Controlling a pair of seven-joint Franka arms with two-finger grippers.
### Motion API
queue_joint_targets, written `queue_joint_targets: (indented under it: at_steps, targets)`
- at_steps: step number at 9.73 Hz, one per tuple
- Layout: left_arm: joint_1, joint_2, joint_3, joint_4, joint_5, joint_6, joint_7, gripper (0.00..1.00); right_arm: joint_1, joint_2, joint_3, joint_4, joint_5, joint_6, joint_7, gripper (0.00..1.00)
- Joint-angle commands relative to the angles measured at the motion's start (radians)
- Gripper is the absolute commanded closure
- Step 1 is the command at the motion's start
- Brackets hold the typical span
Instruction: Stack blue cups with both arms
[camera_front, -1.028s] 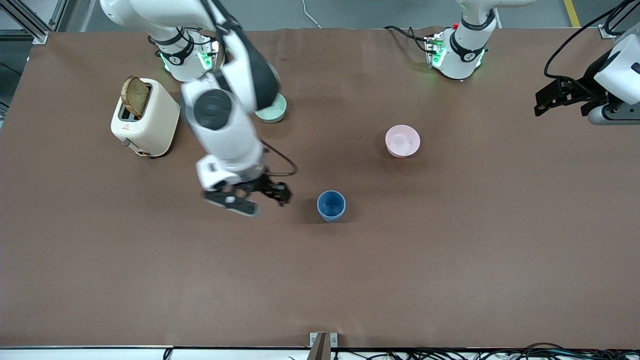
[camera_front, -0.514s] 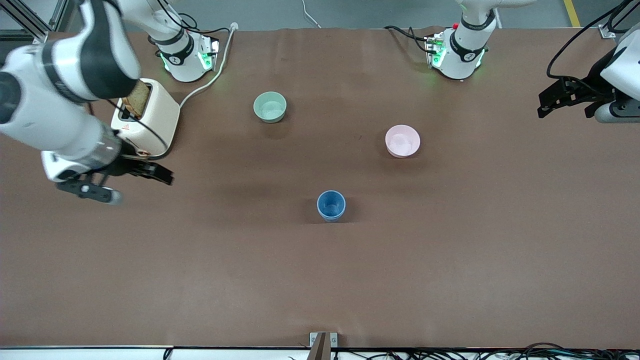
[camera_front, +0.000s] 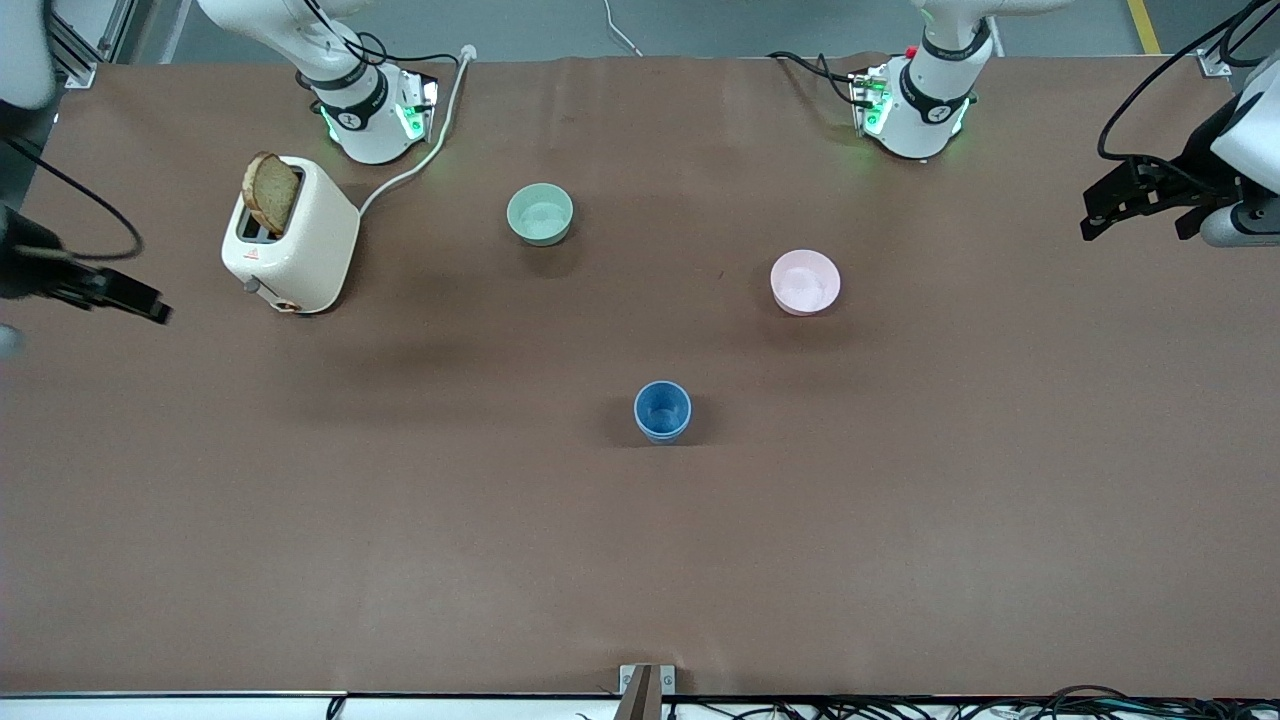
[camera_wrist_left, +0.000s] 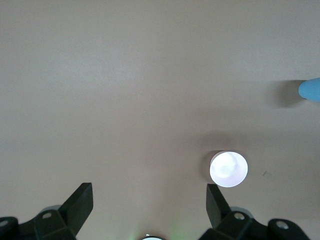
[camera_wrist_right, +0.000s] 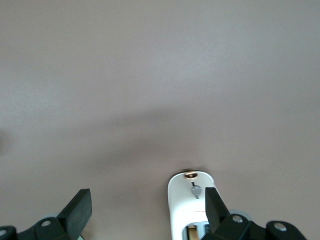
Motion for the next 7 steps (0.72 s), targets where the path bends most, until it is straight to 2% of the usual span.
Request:
queue_joint_targets:
  at_steps: [1,2,3,5,7]
  targets:
    - [0.002,-0.004,-0.003,-0.036,0.006,0.006,-0.007,0.00,-0.156,0.003,0.156,0.132,-0.066,-0.098,-0.025,0.00]
    - [0.002,-0.007,-0.003,-0.040,0.006,0.004,-0.007,0.00,-0.242,0.003,0.249,0.148,-0.083,-0.105,-0.022,0.00]
    - [0.002,-0.008,-0.003,-0.039,0.006,0.004,-0.004,0.00,-0.260,0.003,0.252,0.143,-0.082,-0.110,-0.010,0.00]
    - [0.002,-0.006,0.001,-0.033,0.023,0.004,0.013,0.00,-0.232,-0.002,0.214,0.133,-0.067,-0.123,-0.028,0.00]
    - [0.000,-0.003,0.000,-0.027,0.042,0.004,0.001,0.00,-0.220,-0.002,0.221,0.136,-0.068,-0.178,-0.030,0.00]
